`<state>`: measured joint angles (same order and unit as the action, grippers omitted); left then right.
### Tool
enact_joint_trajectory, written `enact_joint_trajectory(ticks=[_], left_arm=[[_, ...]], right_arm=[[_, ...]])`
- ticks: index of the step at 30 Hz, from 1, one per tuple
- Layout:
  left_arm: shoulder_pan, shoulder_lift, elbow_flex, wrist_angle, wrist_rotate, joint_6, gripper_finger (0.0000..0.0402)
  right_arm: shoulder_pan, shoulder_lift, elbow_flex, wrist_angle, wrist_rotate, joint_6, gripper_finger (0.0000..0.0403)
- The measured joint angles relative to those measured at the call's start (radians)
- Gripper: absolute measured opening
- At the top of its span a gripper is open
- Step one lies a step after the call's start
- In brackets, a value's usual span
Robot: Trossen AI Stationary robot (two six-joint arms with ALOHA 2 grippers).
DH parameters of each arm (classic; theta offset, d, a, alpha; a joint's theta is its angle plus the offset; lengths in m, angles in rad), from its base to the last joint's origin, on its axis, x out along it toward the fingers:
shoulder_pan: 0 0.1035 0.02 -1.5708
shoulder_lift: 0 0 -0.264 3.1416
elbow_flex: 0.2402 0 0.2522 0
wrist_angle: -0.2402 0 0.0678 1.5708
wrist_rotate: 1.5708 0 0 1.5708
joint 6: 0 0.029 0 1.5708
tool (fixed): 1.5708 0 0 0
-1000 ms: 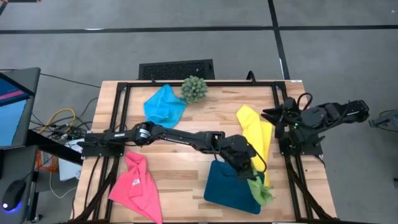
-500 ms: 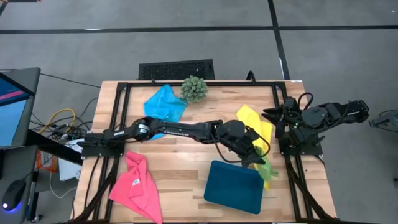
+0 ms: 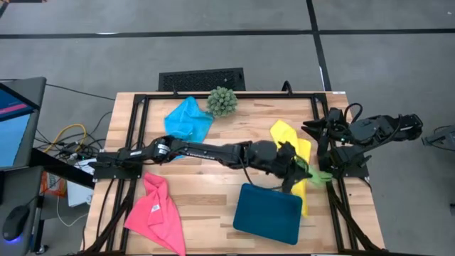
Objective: Fold microfiber towels
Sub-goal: Put the folded green microfiber cloth into the blue bin
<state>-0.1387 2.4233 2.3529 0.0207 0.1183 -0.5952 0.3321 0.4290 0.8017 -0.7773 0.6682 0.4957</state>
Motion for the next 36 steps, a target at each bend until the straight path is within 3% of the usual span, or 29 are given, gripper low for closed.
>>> enact_joint_trajectory(ticks=[5, 10, 13, 23, 36], left_arm=[[-0.05, 0.0, -0.082, 0.001, -0.053, 0.077, 0.0], [-0.063, 0.0, -0.187, 0.145, -0.073, 0.028, 0.0], [-0.059, 0.0, -0.195, 0.15, -0.058, 0.014, 0.0], [-0.113, 0.0, -0.196, -0.224, 0.101, 0.058, 0.0], [-0.165, 0.0, -0.196, -0.662, 0.116, 0.0, 0.0]], right_arm=[[0.0, 0.0, 0.001, 0.0, 0.0, -0.004, 0.0133], [0.0, 0.0, 0.001, 0.012, 0.0, 0.0, 0.0134], [0.0, 0.0, 0.001, 0.023, -0.004, 0.001, 0.0134], [0.0, 0.0, 0.001, 0.023, -0.008, 0.001, 0.0134], [0.001, 0.0, 0.001, 0.023, -0.013, 0.001, 0.0134]])
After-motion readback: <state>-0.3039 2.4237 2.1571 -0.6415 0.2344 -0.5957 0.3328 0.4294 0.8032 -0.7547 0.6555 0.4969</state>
